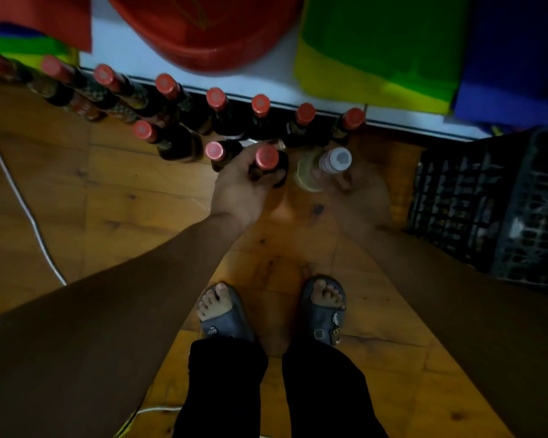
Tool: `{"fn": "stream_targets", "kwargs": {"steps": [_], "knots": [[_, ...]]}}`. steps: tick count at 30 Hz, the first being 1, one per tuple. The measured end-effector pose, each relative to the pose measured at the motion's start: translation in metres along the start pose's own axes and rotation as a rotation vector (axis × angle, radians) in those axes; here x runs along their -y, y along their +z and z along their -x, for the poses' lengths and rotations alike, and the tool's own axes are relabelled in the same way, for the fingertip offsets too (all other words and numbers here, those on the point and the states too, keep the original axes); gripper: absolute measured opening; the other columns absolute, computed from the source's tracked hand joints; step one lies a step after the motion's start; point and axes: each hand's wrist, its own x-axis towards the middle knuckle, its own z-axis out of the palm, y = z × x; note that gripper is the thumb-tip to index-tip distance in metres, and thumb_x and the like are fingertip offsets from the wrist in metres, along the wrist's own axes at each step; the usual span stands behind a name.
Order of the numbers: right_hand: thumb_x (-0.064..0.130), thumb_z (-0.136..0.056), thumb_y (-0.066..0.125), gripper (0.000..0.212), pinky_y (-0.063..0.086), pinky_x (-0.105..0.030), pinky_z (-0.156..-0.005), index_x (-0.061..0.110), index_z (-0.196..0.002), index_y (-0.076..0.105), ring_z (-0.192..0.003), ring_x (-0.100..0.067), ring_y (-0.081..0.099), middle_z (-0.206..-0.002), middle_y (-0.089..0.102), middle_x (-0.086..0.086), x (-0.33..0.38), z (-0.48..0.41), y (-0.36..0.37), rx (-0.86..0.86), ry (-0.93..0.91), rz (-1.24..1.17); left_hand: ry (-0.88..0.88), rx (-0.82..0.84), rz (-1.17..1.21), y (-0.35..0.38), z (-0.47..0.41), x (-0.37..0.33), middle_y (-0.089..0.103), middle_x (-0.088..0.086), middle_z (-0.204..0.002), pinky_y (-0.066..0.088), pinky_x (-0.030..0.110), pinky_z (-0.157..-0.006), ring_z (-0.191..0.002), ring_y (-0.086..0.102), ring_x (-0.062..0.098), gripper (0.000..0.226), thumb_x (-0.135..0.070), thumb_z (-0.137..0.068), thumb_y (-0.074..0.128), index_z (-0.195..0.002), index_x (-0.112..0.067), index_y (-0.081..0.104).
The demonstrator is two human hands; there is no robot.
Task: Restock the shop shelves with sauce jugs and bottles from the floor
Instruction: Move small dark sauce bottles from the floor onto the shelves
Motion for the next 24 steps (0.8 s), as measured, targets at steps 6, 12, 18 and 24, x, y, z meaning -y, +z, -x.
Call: {"fn": "stream_targets", "kwargs": {"steps": [6,12,18,24], "knots": [[0.032,-0.085,0.068,0.044,0.042,-0.02,-0.094,0.02,-0.126,0.056,-0.109,-0.004,0.053,-0.119,0.06,0.007,0.06,0.055,-0.041,-0.009,-0.026,0.074,0.091,-0.003,-0.096,-0.022,0.052,-0.07,0.064,-0.003,-0.108,0.046,0.036,-0.103,-0.111,0.059,0.019,0.038,-0.008,-0.082,0.072,-0.114,-0.025,0.059],[0.031,-0.084,0.07,0.026,0.047,-0.031,-0.098,0.044,-0.103,0.057,-0.104,-0.006,0.058,-0.102,0.061,0.022,0.139,0.119,-0.081,-0.019,-0.126,0.032,0.151,-0.027,-0.124,-0.041,0.11,-0.159,0.068,0.0,-0.11,0.047,0.039,-0.101,-0.109,0.062,0.018,0.04,-0.015,-0.081,0.074,-0.12,-0.015,0.063],[0.027,-0.088,0.066,0.023,0.038,0.004,-0.07,0.046,-0.09,0.055,-0.077,0.027,0.051,-0.087,0.056,0.029,0.227,0.194,-0.122,-0.056,-0.224,0.017,0.26,0.003,-0.107,-0.065,0.181,-0.256,0.067,0.003,-0.115,0.044,0.022,-0.096,-0.111,0.06,0.016,0.042,-0.015,-0.083,0.072,-0.124,-0.012,0.061],[0.035,-0.085,0.069,0.03,0.05,-0.042,-0.092,0.021,-0.112,0.067,-0.103,-0.018,0.062,-0.109,0.069,-0.002,0.311,0.261,-0.164,-0.193,-0.395,0.096,0.372,0.02,-0.128,-0.093,0.254,-0.355,0.068,-0.003,-0.106,0.045,0.02,-0.095,-0.104,0.062,0.012,0.039,-0.021,-0.08,0.076,-0.116,-0.016,0.065]]}}
